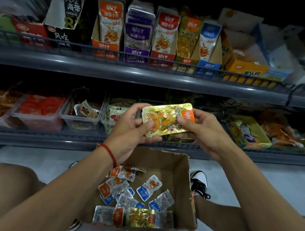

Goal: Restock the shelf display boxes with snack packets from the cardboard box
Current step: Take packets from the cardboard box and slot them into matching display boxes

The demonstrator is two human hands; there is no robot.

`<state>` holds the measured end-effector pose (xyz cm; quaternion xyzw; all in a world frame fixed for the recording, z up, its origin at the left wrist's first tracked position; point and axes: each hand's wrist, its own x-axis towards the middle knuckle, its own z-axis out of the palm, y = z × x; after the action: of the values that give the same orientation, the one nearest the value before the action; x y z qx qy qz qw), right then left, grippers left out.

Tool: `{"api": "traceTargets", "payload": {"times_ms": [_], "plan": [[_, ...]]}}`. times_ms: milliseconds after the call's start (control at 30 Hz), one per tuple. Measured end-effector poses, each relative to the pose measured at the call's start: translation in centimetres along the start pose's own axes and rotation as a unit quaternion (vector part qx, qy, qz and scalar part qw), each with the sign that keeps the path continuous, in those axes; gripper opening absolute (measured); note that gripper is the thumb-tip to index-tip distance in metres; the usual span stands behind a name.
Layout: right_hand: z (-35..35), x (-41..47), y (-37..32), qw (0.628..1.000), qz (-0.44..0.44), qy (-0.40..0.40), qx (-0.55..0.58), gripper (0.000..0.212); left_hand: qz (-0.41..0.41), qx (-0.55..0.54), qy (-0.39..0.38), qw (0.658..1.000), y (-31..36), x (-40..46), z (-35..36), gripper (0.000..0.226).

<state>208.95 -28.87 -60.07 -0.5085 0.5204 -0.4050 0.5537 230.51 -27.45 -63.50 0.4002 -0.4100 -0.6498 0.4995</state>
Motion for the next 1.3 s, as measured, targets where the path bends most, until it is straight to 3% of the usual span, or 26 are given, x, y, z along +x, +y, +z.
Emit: {"api": "traceTargets", "payload": {"times_ms": [267, 367, 433, 533, 633, 800, 1067, 1300], "plan": [[-2.2, 2.5, -6.2, 0.995, -0.050, -0.025, -0.086, 0.025, 0.037, 0.004, -0.029, 0.999, 4.1, 2.4, 1.9, 0.040], [-3.3, 4.3, -10.0, 0.985, -0.095, -0.004, -0.143, 0.022, 0.035, 0.030, -0.033, 0.998, 6.5, 4.2, 2.0, 0.051], [-4.4, 5.9, -12.8, 0.960, -0.151, 0.037, -0.231, 0.023, 0.041, 0.075, -0.016, 0.996, 7.5, 5.0, 1.2, 0.055], [-5.7, 9.0, -16.7, 0.890, -0.228, 0.104, -0.381, 0.032, 0.035, 0.092, 0.041, 0.994, 7.4, 5.7, -0.3, 0.051], [-6.2, 12.2, -19.9, 0.847, -0.236, 0.137, -0.456, 0.038, 0.010, 0.137, 0.087, 0.987, 7.2, 6.2, -0.8, 0.050], [-5.3, 16.4, -21.3, 0.765, -0.213, 0.148, -0.590, 0.045, 0.006, 0.186, 0.083, 0.979, 7.8, 6.3, -1.2, 0.049], [-5.0, 17.5, -22.8, 0.730, -0.190, 0.158, -0.637, 0.060, -0.015, 0.209, 0.094, 0.973, 7.7, 5.3, -2.2, 0.046], [-4.5, 17.0, -22.8, 0.687, -0.201, 0.138, -0.684, 0.053, -0.021, 0.222, 0.101, 0.970, 7.9, 4.9, -2.0, 0.047]]}}
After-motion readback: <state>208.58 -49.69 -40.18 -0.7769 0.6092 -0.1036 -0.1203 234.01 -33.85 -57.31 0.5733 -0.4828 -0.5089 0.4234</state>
